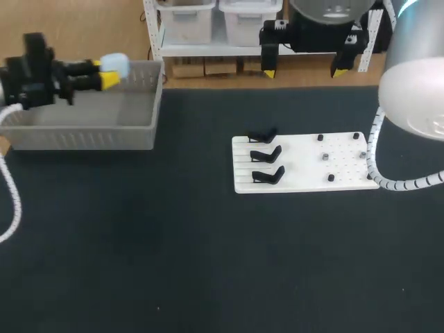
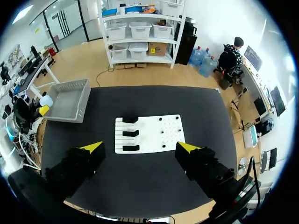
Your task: Pick up each earbud case from the left stands, insert the matching earbuds, close the lid, and place the case in the box.
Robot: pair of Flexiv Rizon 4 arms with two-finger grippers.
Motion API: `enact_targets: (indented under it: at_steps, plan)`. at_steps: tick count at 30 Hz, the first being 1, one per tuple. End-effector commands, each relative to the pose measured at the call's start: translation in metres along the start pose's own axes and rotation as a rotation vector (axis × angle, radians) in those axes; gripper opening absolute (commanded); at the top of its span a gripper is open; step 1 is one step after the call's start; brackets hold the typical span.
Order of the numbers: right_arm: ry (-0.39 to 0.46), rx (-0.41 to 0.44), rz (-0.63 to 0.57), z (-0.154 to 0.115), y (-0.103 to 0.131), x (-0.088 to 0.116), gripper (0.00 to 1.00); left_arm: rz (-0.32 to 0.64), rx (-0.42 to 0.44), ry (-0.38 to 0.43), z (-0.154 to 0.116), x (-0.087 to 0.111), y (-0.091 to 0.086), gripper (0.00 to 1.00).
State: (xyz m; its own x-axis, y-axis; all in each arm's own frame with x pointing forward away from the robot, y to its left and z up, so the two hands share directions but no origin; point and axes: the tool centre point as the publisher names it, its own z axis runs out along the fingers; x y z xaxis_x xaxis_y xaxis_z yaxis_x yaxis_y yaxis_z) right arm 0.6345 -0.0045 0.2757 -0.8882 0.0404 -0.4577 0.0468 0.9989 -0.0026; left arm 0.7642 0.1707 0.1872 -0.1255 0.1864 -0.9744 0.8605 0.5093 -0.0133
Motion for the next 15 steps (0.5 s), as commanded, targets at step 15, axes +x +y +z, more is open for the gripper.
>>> enact_targets:
  at_steps: [15]
  plan:
    - [-0.007, -0.002, 0.002, 0.0, -0.001, 0.002, 1.0, -0.042, -0.062, 0.116, -0.005, 0.043, 0.099, 0.0]
